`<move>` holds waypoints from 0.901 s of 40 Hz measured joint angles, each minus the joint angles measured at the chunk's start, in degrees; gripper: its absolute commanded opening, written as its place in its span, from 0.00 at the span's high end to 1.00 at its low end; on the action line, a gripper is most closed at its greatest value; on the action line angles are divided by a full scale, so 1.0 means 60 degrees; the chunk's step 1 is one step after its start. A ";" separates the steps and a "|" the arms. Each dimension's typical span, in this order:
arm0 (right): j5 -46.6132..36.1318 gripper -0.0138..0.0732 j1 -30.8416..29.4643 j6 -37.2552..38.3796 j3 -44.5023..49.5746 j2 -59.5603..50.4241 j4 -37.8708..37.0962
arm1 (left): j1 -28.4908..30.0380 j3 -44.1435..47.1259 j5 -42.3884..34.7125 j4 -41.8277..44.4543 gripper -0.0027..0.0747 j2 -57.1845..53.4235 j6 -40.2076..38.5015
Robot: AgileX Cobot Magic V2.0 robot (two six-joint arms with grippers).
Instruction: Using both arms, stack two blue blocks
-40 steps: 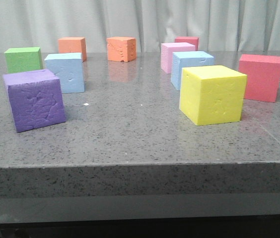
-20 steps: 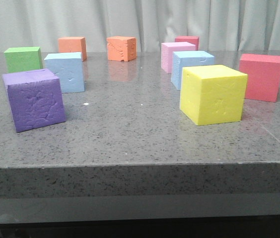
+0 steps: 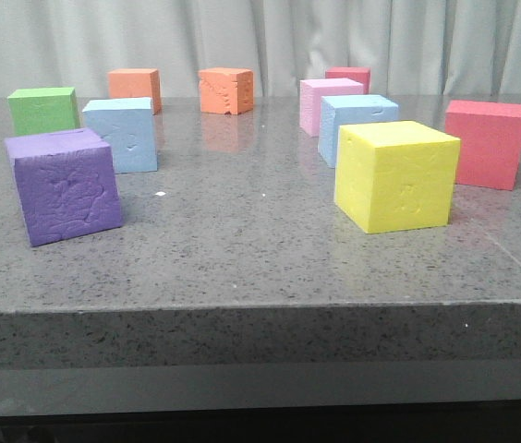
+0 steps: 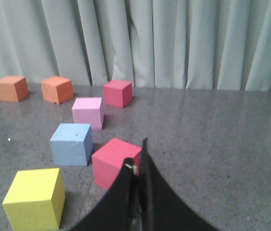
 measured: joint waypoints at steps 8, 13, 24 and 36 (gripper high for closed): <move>0.1063 0.92 0.0000 0.0000 -0.1532 0.1776 -0.0036 | 0.0000 -0.1496 0.1853 0.0098 0.99 0.1535 0.0192; 0.1103 0.92 0.0000 0.0000 -0.1782 0.2111 -0.0036 | 0.0000 -0.1692 0.1923 0.0137 0.99 0.1798 0.0192; 0.1103 0.92 0.0000 0.0000 -0.1811 0.2124 -0.0036 | 0.0000 -0.1692 0.1860 0.0156 0.99 0.1836 0.0192; 0.1103 0.83 0.0000 0.0000 -0.1811 0.2124 -0.0036 | 0.0000 -0.1692 0.1845 0.0156 0.93 0.1855 0.0192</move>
